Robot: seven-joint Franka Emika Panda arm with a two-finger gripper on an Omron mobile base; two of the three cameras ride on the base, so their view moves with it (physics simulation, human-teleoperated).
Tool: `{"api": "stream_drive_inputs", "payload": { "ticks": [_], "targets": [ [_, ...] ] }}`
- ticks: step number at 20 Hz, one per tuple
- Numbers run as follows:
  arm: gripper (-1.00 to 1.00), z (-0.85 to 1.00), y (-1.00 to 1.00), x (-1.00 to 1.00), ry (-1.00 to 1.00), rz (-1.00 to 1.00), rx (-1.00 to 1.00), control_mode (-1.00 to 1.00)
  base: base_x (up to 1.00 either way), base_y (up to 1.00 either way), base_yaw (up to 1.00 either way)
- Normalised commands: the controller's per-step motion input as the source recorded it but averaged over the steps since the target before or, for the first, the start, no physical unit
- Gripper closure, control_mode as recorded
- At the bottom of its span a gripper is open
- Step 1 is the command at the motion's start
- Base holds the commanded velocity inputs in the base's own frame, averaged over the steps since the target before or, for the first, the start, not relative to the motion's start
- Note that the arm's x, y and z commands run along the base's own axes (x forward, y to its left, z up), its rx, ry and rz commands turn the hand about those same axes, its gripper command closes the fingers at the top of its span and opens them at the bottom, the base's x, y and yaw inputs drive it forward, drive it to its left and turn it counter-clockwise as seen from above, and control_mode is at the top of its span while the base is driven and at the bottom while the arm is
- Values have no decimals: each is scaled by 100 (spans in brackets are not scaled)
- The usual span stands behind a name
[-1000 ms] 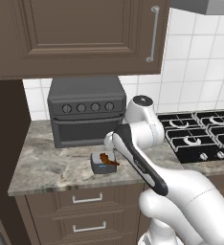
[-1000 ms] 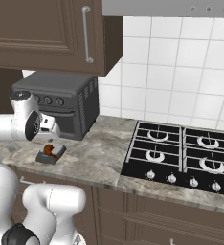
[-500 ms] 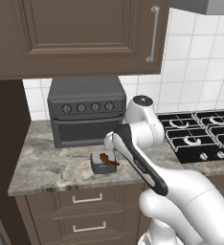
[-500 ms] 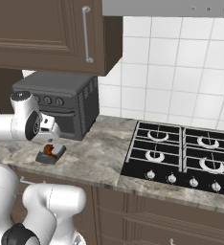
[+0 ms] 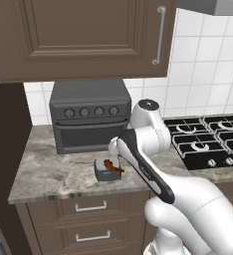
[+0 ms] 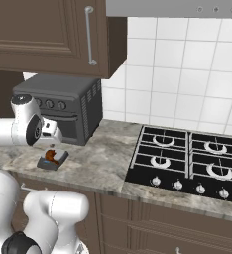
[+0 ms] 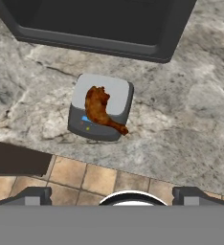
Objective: Take the chicken drumstick from the fridge and place it on the digital scale on the counter by the fridge. Wait a few seconds for a reading, then move it to the plate on the dining counter.
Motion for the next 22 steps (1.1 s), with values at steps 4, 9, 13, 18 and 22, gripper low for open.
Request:
{"api": "stream_drive_inputs", "payload": {
  "ticks": [4, 9, 13, 18, 22],
  "targets": [
    [-100, -7, 0, 0, 0, 0, 0, -100, 0, 0, 0],
    [-100, -24, 7, 0, 1, 0, 0, -100, 0, 0, 0],
    [-100, -33, 10, 3, 2, 0, 0, -100, 0, 0, 0],
    [-100, -45, 10, 21, 4, 0, 0, -100, 0, 0, 0],
    [-100, -43, 11, 46, 1, 0, 0, -100, 0, 0, 0]
  ]
}}
